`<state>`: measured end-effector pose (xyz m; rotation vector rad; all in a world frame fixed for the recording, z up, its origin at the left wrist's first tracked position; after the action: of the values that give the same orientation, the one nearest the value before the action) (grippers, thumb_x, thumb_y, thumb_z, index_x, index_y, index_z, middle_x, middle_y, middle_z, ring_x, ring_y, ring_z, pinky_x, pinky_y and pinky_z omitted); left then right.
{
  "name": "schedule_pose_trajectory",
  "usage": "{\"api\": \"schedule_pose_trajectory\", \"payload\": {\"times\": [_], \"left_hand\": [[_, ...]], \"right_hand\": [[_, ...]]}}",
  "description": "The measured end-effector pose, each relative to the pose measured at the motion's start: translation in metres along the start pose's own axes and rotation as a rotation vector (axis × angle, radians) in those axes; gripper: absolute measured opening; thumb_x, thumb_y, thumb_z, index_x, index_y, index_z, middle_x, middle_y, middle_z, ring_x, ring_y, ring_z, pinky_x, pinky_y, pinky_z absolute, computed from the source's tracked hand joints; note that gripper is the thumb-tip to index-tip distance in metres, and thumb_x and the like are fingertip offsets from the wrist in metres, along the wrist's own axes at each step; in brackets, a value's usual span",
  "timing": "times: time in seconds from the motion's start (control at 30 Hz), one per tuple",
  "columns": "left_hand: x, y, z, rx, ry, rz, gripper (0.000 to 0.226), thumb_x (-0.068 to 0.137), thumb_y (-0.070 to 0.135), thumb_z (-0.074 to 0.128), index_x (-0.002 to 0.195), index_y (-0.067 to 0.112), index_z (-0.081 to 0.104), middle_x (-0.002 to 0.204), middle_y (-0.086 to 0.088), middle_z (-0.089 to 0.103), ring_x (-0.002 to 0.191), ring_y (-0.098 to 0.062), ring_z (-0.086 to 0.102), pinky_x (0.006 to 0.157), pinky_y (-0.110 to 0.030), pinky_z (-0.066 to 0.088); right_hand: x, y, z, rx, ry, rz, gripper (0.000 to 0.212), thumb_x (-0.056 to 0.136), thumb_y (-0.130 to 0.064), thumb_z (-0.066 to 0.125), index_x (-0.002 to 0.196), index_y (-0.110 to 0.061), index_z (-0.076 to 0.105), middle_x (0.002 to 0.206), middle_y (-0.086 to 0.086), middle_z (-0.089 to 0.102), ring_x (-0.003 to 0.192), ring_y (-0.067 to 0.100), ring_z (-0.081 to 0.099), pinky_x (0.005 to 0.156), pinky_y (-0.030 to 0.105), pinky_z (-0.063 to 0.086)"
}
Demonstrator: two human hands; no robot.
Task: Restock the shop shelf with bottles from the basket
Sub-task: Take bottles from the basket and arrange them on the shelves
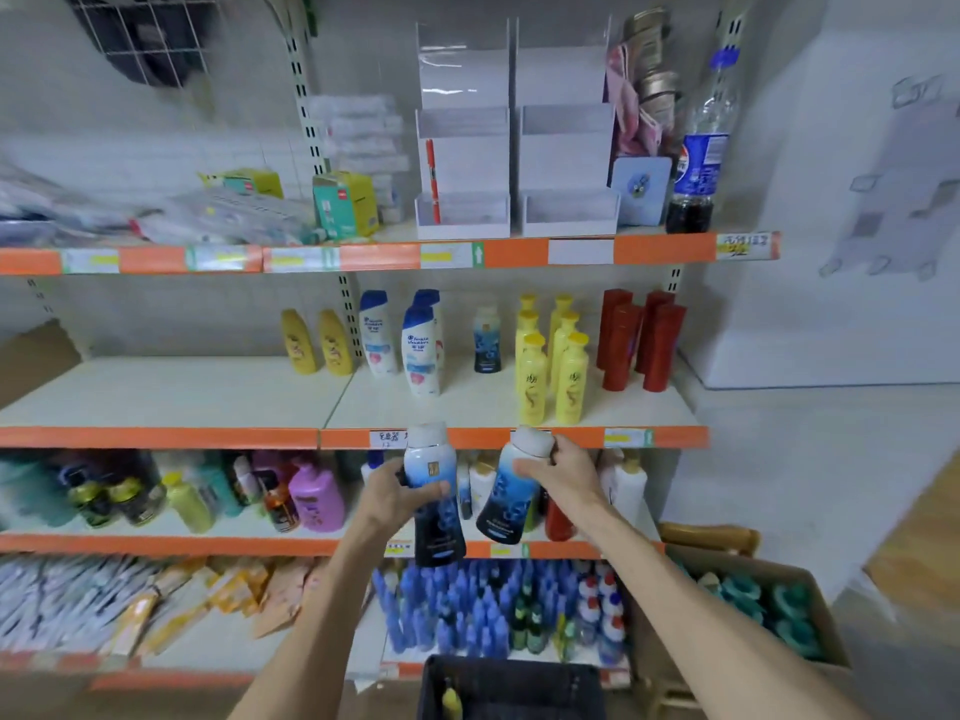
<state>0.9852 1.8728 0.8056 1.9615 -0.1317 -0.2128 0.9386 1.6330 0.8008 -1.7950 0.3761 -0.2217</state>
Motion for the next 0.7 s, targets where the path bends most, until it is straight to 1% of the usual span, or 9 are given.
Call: {"api": "schedule_pose_trajectory", "payload": {"times": [0.07, 0.13, 0.17, 0.23, 0.3, 0.4, 0.47, 0.6, 0.7], "left_hand": [[0.002, 0.004, 0.003, -0.018, 0.001, 0.002, 0.025, 0.072, 0.012, 0.082, 0.091, 0.01, 0.065, 0.084, -0.002, 0.071, 0.078, -0.019, 0.067, 0.063, -0.023, 0.057], [0.007, 0.009, 0.005, -0.012, 0.004, 0.011, 0.031, 0.071, 0.015, 0.083, 0.096, 0.009, 0.066, 0.089, -0.005, 0.072, 0.08, -0.02, 0.068, 0.07, -0.03, 0.058], [0.01, 0.011, 0.006, -0.012, 0.002, 0.016, 0.035, 0.071, 0.016, 0.083, 0.1, 0.007, 0.066, 0.091, -0.006, 0.072, 0.081, -0.02, 0.069, 0.07, -0.03, 0.058], [0.016, 0.017, 0.009, -0.033, -0.011, 0.029, 0.038, 0.072, 0.014, 0.082, 0.105, 0.004, 0.064, 0.094, -0.007, 0.071, 0.079, -0.017, 0.068, 0.065, -0.024, 0.056], [0.025, 0.022, 0.009, -0.057, -0.014, 0.026, 0.038, 0.073, 0.014, 0.08, 0.106, 0.004, 0.063, 0.095, -0.007, 0.071, 0.078, -0.014, 0.067, 0.06, -0.019, 0.053], [0.046, 0.023, 0.005, -0.079, -0.004, 0.028, 0.042, 0.073, 0.017, 0.081, 0.109, 0.006, 0.063, 0.101, -0.008, 0.07, 0.087, -0.02, 0.067, 0.064, -0.021, 0.053], [0.063, 0.021, 0.001, -0.085, 0.007, 0.033, 0.042, 0.073, 0.017, 0.081, 0.109, 0.007, 0.063, 0.101, -0.007, 0.07, 0.089, -0.02, 0.067, 0.064, -0.021, 0.052], [0.108, 0.02, -0.004, -0.088, -0.018, 0.051, 0.04, 0.073, 0.02, 0.081, 0.107, 0.008, 0.064, 0.098, -0.007, 0.07, 0.074, -0.015, 0.063, 0.051, -0.017, 0.048], [0.146, 0.016, -0.006, -0.101, -0.052, 0.054, 0.038, 0.073, 0.021, 0.081, 0.105, 0.009, 0.066, 0.097, -0.004, 0.071, 0.084, -0.019, 0.067, 0.056, -0.021, 0.049]], "right_hand": [[0.005, -0.001, -0.005, 0.016, 0.006, -0.009, 0.036, 0.076, -0.017, 0.081, 0.108, -0.016, 0.064, 0.1, 0.0, 0.071, 0.092, 0.016, 0.067, 0.07, 0.025, 0.05], [0.009, -0.006, -0.009, 0.032, 0.002, -0.037, 0.035, 0.078, -0.017, 0.08, 0.108, -0.014, 0.063, 0.103, 0.002, 0.071, 0.095, 0.018, 0.068, 0.074, 0.029, 0.054], [0.011, -0.008, -0.009, 0.035, -0.004, -0.052, 0.032, 0.079, -0.018, 0.079, 0.107, -0.016, 0.063, 0.103, 0.002, 0.072, 0.096, 0.019, 0.068, 0.078, 0.033, 0.056], [0.017, -0.011, -0.009, 0.035, -0.008, -0.075, 0.025, 0.081, -0.019, 0.078, 0.101, -0.024, 0.063, 0.102, 0.001, 0.073, 0.096, 0.019, 0.069, 0.086, 0.041, 0.057], [0.027, -0.015, -0.006, 0.026, -0.012, -0.096, 0.022, 0.082, -0.022, 0.077, 0.098, -0.028, 0.064, 0.1, 0.0, 0.074, 0.095, 0.018, 0.07, 0.088, 0.046, 0.057], [0.045, -0.019, 0.001, 0.01, -0.009, -0.119, 0.025, 0.081, -0.026, 0.077, 0.104, -0.025, 0.066, 0.101, -0.004, 0.073, 0.097, 0.016, 0.069, 0.089, 0.045, 0.056], [0.059, -0.022, 0.008, 0.013, 0.006, -0.123, 0.023, 0.082, -0.025, 0.076, 0.103, -0.028, 0.066, 0.103, -0.006, 0.073, 0.098, 0.014, 0.068, 0.089, 0.042, 0.056], [0.09, -0.025, 0.025, 0.008, 0.04, -0.112, 0.018, 0.085, -0.02, 0.074, 0.096, -0.03, 0.064, 0.1, -0.004, 0.073, 0.095, 0.016, 0.07, 0.083, 0.042, 0.058], [0.117, -0.026, 0.039, 0.015, 0.064, -0.095, 0.022, 0.085, -0.014, 0.074, 0.099, -0.028, 0.064, 0.102, -0.003, 0.073, 0.096, 0.015, 0.07, 0.086, 0.041, 0.058]]}}
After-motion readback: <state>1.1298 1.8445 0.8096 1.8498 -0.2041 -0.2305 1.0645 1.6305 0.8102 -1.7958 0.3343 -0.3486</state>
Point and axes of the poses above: each hand's wrist, its own x-axis towards the middle knuckle, its own z-axis out of the palm, y = z × x, the point moved 8 cm from there along x, towards the middle knuckle
